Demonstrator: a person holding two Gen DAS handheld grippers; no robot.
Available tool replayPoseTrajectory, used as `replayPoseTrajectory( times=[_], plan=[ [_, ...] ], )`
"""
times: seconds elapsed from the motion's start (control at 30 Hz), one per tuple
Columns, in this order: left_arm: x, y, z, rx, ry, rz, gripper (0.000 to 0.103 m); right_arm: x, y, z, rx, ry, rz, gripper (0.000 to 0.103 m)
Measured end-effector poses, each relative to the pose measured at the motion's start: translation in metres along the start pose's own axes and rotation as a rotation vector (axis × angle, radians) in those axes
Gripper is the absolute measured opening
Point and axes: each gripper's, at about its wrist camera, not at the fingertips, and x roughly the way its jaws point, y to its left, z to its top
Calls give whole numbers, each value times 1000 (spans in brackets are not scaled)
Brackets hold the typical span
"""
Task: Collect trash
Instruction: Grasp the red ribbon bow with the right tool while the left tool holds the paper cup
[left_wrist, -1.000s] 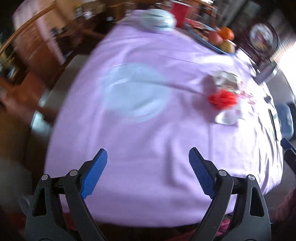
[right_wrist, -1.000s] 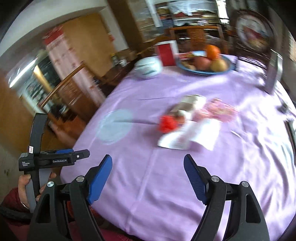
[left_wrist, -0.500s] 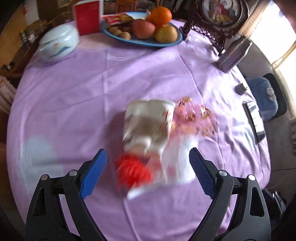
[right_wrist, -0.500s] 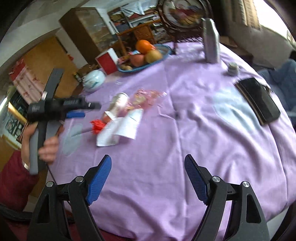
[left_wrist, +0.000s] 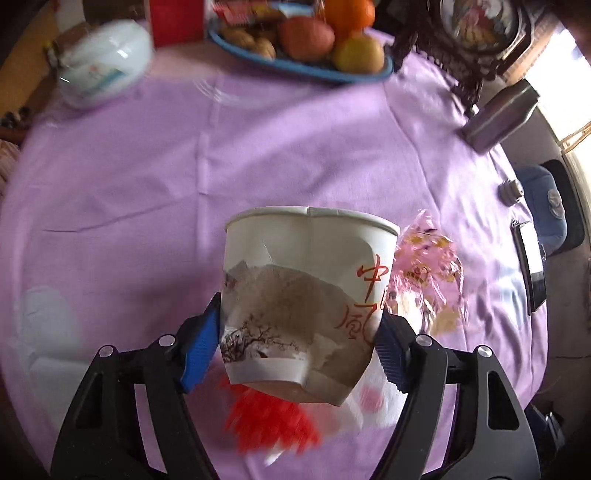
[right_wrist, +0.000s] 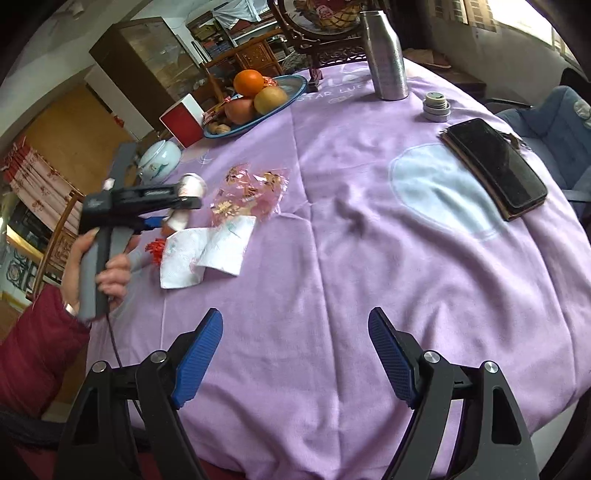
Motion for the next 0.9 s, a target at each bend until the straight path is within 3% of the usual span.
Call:
replayPoseTrajectory(
  times=[0.3, 0.47, 0.57, 0.77, 0.9],
  plan=[
    [-94, 66, -76, -107, -88, 78, 73, 40, 50, 22, -79, 46, 108, 80],
    [-106, 98, -131, -201, -58, 146, 73, 65, 80, 33, -114, 98, 172, 80],
    [-110, 109, -155, -269, -46, 134, 73, 80, 106, 42, -152, 118, 210, 80],
    [-127, 119, -185, -313, -53, 172, 73, 98, 160, 58, -249, 108, 268, 80],
    [-139, 131, -202, -351, -70, 191, 73, 103, 202, 64, -383, 70, 292, 80]
  ],
)
